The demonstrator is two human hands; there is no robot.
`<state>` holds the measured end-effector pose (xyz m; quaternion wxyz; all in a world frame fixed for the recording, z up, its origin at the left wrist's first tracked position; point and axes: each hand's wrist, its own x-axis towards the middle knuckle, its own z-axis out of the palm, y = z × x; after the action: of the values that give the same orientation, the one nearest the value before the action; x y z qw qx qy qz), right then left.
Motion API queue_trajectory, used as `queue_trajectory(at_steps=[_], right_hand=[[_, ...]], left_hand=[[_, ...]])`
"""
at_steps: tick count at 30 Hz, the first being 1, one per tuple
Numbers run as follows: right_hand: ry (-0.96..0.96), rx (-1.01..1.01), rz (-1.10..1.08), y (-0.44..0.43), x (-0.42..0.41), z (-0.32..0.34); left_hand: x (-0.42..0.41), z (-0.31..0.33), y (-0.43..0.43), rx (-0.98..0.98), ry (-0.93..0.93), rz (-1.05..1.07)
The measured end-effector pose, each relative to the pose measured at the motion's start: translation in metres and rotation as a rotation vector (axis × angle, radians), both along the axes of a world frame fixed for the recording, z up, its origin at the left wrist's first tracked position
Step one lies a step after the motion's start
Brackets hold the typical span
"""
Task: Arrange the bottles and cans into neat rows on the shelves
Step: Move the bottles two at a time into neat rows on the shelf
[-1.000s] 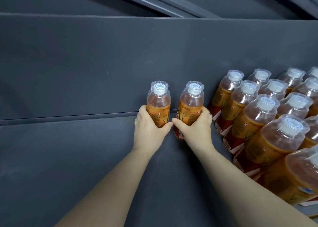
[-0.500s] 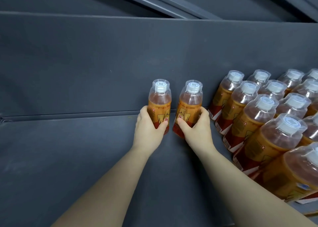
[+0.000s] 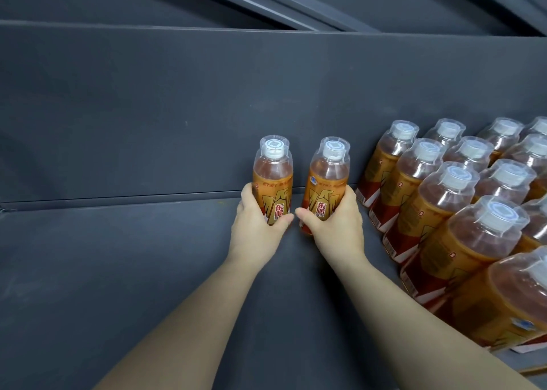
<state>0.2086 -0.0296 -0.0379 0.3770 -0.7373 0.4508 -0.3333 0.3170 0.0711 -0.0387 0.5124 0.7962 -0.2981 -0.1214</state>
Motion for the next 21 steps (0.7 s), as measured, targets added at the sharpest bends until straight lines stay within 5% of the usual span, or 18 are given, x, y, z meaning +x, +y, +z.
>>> queue_trajectory(at_steps=[21], right_hand=[[-0.019, 0.014, 0.101, -0.049, 0.026, -0.004]], left_hand=[[0.027, 0.003, -0.040, 0.082, -0.007, 0.003]])
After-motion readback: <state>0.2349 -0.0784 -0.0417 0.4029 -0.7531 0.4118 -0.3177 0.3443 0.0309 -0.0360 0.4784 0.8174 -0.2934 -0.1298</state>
